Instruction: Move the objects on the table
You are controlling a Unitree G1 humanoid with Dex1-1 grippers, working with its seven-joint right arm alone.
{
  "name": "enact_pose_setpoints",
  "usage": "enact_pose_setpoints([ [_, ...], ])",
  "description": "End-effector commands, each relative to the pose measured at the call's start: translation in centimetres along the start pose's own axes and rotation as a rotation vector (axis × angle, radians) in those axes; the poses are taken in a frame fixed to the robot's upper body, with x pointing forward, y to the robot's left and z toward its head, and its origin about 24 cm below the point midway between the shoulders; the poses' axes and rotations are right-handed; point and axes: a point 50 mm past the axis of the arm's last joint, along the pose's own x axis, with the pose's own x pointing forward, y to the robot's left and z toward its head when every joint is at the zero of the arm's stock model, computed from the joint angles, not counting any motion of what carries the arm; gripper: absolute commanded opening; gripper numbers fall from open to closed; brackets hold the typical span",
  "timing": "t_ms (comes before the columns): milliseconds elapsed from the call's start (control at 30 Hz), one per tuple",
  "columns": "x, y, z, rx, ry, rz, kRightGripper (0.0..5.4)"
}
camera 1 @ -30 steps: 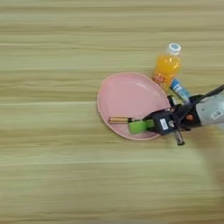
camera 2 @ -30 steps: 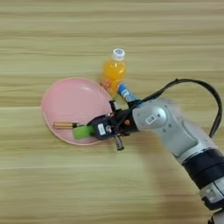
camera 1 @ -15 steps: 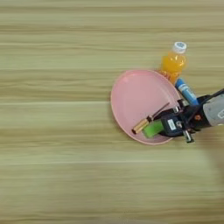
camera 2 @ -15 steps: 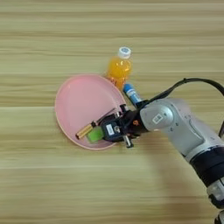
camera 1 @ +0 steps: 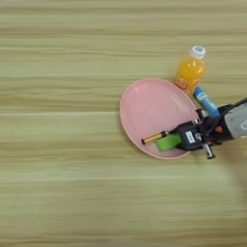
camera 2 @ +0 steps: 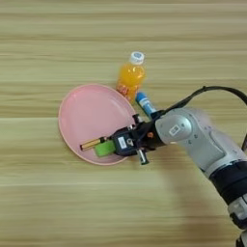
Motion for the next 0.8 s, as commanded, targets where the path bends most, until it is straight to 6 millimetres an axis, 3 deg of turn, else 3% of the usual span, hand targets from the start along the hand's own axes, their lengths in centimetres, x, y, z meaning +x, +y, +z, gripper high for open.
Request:
enact_pose_setpoints([
  [33, 0.8, 2.8, -1.6, 0.108, 0.060, 0.129, 1.52],
  [167, -1.4, -0.1, 0.1, 0.106, -0.057, -0.020, 1.51],
  [300, -5.0, -2.5, 2.0, 0.144, -0.220, -0.172, 1.51],
  [433, -7.5, -3.3, 2.3, 0.193, -0.304, -0.266, 1.51],
  [800, -11.6, -3.8, 1.9, 0.267, -0.414, -0.393, 1.51],
])
